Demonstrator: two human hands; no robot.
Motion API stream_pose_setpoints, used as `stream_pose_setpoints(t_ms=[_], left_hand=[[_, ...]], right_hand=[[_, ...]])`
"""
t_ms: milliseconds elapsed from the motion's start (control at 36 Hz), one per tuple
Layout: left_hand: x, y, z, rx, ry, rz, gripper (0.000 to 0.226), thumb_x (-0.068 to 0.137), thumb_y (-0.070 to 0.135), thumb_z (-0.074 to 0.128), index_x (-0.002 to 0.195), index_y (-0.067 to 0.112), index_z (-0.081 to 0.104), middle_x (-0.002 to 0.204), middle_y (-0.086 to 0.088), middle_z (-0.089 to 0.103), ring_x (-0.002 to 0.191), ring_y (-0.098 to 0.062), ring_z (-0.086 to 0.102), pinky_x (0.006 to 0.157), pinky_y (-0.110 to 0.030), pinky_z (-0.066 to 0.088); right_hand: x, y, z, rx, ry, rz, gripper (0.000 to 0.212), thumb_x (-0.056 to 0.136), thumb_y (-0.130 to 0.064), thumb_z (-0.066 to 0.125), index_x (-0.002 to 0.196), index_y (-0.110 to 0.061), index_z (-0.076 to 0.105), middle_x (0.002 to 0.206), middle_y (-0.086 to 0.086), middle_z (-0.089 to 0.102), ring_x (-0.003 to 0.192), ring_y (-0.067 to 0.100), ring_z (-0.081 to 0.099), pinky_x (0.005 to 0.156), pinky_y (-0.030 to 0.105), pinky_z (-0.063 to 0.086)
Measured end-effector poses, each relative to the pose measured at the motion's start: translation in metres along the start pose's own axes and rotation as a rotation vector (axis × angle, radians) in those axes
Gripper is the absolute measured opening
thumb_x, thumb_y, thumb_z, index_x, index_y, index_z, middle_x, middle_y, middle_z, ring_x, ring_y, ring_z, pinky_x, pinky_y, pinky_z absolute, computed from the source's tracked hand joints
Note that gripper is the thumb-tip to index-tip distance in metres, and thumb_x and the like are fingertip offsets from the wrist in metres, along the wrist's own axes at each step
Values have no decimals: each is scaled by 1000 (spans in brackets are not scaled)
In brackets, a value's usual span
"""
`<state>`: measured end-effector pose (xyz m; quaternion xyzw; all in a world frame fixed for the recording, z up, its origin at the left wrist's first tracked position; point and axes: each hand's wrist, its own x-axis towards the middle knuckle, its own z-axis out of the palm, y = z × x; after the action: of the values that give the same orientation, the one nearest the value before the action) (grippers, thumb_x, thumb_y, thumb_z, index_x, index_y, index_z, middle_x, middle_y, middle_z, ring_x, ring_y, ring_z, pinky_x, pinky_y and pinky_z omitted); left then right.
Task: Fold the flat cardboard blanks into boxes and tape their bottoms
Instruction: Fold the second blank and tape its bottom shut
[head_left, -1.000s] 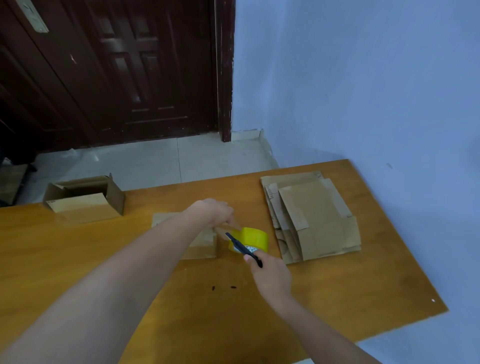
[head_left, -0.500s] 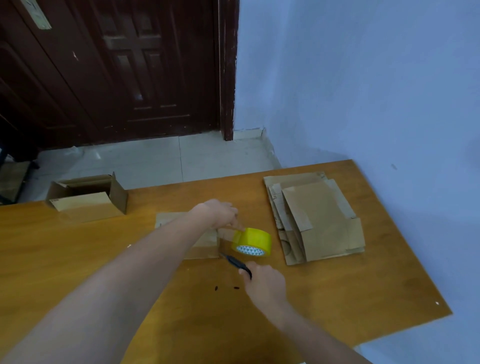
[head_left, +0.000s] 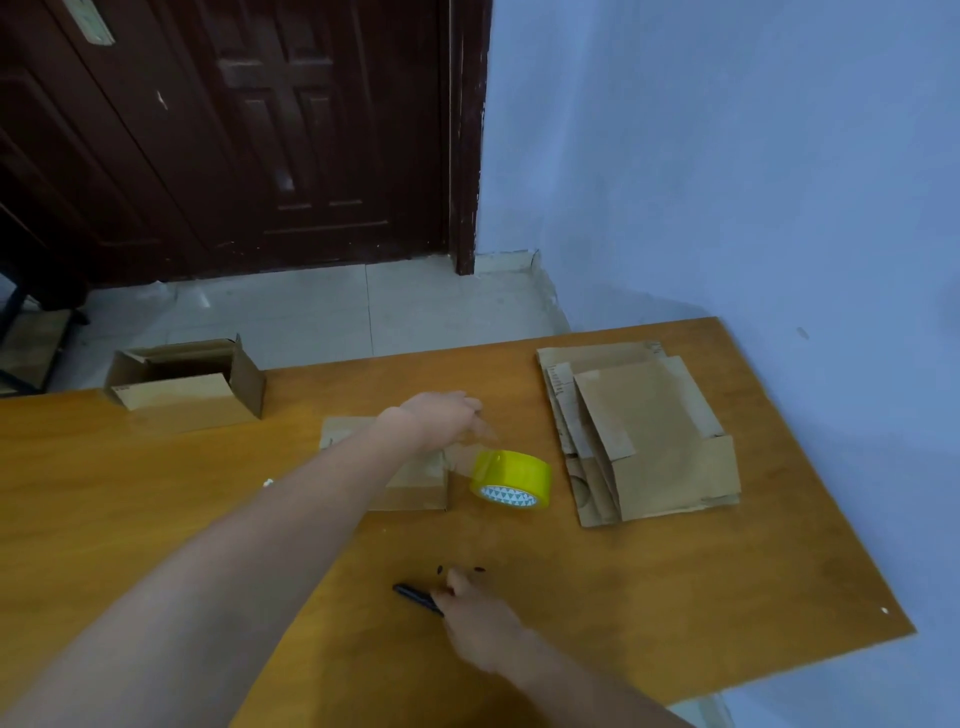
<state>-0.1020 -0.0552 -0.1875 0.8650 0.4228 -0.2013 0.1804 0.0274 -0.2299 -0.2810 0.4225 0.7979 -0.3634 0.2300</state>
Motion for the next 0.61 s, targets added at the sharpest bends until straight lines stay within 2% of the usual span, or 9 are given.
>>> stream_pose_setpoints(t_ms=[56, 111, 222, 306, 361, 417, 444, 500, 611], left_hand=[[-4, -2, 2, -78, 70, -21, 62, 94, -3, 42, 143, 34, 38, 144, -1, 38, 137, -26, 30, 103, -38, 35], [-7, -4, 4, -151, 144, -46, 63, 91, -5, 43, 143, 31, 39, 140, -2, 41, 132, -23, 34, 99, -36, 37], [-18, -7, 11, -222, 257, -69, 54, 95, 2, 39, 142, 28, 41, 134, -1, 46, 124, -21, 39, 97, -37, 43], [-28, -9, 17, -247, 320, -99, 46, 97, 9, 38, 140, 25, 44, 136, 0, 45, 126, -21, 39, 98, -38, 41], [-35, -11, 22, -255, 370, -125, 42, 98, 15, 39, 139, 23, 45, 137, -1, 45, 128, -20, 38, 99, -35, 39], [-42, -13, 27, -252, 411, -150, 40, 99, 21, 39, 139, 22, 46, 138, -1, 45, 129, -19, 36, 101, -35, 37], [-45, -13, 29, -249, 419, -166, 40, 99, 24, 40, 139, 22, 45, 139, 0, 44, 130, -19, 35, 102, -35, 35], [-50, -14, 33, -240, 417, -210, 40, 99, 29, 40, 139, 22, 44, 142, 1, 41, 133, -18, 31, 103, -36, 32], [-59, -12, 40, -234, 473, -285, 45, 97, 39, 42, 138, 20, 42, 142, 1, 38, 133, -19, 30, 105, -37, 31]], right_hand=[[5, -3, 4, -53, 20, -15, 55, 100, -7, 34, 151, -13, 14, 155, 11, 7, 136, 35, 24, 107, 44, 36], [7, -6, 7, -130, 26, -43, 59, 99, -2, 35, 152, -12, 10, 155, 16, 8, 134, 38, 27, 104, 47, 38], [9, -11, 17, -325, 46, -118, 54, 99, -3, 32, 150, -2, 12, 148, 20, 20, 123, 38, 39, 93, 47, 45], [14, -12, 26, -392, 109, -102, 52, 101, -10, 35, 148, 2, 17, 148, 18, 22, 127, 36, 36, 94, 46, 45], [17, -9, 27, -346, 297, -80, 46, 95, -23, 50, 137, -5, 47, 133, 14, 43, 117, 26, 51, 85, 37, 51], [13, -6, 14, -344, 542, -152, 26, 76, -35, 65, 96, -21, 72, 95, -1, 58, 77, 13, 63, 57, 24, 50], [10, -5, 3, -289, 694, -186, 15, 74, -33, 63, 82, -23, 71, 83, -3, 56, 65, 11, 59, 50, 22, 46], [7, 0, -25, -104, 949, -201, 15, 80, -23, 51, 74, -18, 64, 76, -1, 52, 61, 14, 53, 51, 23, 41], [3, 23, -94, 121, 1198, -43, 10, 88, -12, 49, 88, -10, 59, 88, 4, 52, 74, 18, 51, 63, 28, 44]])
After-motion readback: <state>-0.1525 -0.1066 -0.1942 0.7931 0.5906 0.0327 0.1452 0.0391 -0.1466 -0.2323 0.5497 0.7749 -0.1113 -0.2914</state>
